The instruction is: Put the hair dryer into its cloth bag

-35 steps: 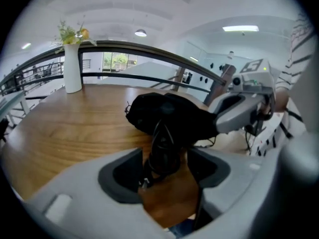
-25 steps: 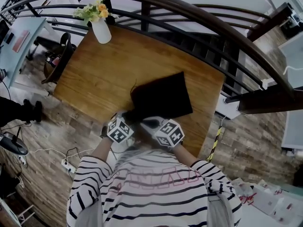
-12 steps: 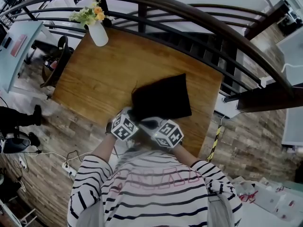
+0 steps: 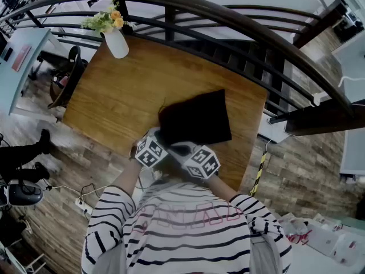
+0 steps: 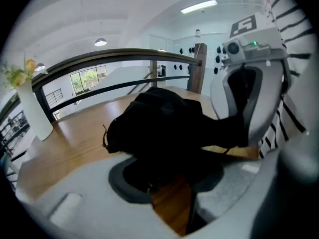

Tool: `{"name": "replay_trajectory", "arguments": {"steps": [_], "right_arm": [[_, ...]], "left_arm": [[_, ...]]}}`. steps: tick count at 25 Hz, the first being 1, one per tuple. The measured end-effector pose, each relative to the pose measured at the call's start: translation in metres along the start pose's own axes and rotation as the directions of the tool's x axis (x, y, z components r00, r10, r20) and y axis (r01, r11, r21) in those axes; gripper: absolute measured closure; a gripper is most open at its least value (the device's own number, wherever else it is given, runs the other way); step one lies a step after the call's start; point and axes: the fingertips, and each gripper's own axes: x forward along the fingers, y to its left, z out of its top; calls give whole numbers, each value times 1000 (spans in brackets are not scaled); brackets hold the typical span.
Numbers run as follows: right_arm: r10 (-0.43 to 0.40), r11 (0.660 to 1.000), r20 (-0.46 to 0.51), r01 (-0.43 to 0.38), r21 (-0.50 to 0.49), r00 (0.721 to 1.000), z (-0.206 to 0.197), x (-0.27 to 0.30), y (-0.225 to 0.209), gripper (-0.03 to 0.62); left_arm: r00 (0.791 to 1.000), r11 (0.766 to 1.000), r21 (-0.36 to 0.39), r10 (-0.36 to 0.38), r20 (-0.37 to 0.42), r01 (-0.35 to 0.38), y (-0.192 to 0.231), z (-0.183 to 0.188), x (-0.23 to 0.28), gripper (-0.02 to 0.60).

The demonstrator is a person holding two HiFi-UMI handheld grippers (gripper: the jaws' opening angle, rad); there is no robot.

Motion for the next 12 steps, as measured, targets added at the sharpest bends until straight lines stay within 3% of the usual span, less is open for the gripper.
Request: {"name": "replay_trajectory", "arguments": {"steps": [12], "right_arm": [[-44,999,6,44,-5,999,0,5,-5,557]], "left_arm": [[999,995,-92,42,34,-39,10,-9,-22,364]]}}
